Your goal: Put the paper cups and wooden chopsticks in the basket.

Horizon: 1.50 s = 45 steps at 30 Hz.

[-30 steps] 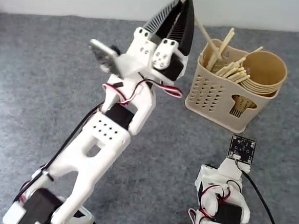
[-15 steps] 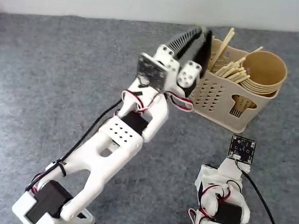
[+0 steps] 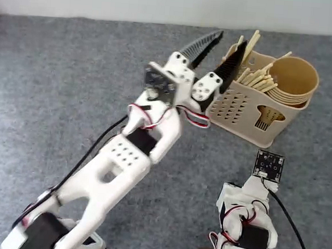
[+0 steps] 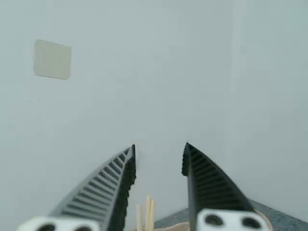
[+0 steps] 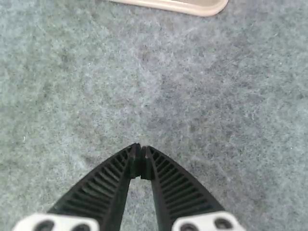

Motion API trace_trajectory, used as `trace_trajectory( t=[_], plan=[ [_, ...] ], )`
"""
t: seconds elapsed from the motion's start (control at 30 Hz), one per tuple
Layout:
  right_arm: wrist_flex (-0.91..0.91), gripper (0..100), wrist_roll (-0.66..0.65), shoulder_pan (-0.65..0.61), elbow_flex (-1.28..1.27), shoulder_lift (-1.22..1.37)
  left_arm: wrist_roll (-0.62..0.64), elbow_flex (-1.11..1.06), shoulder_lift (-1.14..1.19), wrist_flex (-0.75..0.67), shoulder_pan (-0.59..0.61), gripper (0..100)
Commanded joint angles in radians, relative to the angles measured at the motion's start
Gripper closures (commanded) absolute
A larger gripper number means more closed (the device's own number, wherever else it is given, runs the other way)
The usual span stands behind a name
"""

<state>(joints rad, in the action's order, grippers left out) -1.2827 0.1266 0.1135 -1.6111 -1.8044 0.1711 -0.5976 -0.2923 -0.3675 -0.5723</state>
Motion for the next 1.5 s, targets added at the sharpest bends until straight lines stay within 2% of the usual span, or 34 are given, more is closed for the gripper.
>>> trace_trajectory(
  t=[0.0, 0.1, 0.5, 0.63, 0.77, 0.83, 0.97, 1.07, 1.3, 1.47],
  plan=[
    [0.021, 99.0, 0.012, 0.008, 0.008, -0.010, 0.011, -0.070, -0.186, 0.064, 0.003, 90],
    [0.021, 99.0, 0.012, 0.008, 0.008, -0.010, 0.011, -0.199, -0.327, 0.063, 0.031, 99],
    [0.019, 99.0, 0.011, 0.008, 0.008, -0.010, 0.006, -0.737, -0.891, 0.069, 0.278, 99],
    [0.019, 99.0, 0.011, 0.008, 0.008, -0.010, -0.080, -0.894, -1.076, 0.069, 0.345, 99],
    [0.019, 99.0, 0.011, 0.008, 0.008, -0.010, -0.100, -1.032, -1.250, 0.091, 0.396, 99],
    [0.019, 99.0, 0.011, 0.008, 0.008, -0.010, -0.100, -1.086, -1.329, 0.169, 0.414, 99],
    [0.019, 99.0, 0.011, 0.008, 0.008, -0.010, -0.091, -1.090, -1.475, 0.505, 0.459, 99],
    [0.019, 99.0, 0.011, 0.008, 0.008, -0.010, -0.035, -1.086, -1.540, 0.712, 0.497, 99],
    [0.019, 99.0, 0.011, 0.007, 0.008, -0.010, -0.012, -1.086, -1.514, 0.967, 0.603, 99],
    [0.019, 99.0, 0.011, 0.004, 0.008, -0.010, -0.012, -1.086, -1.514, 1.137, 0.621, 99]
  ],
)
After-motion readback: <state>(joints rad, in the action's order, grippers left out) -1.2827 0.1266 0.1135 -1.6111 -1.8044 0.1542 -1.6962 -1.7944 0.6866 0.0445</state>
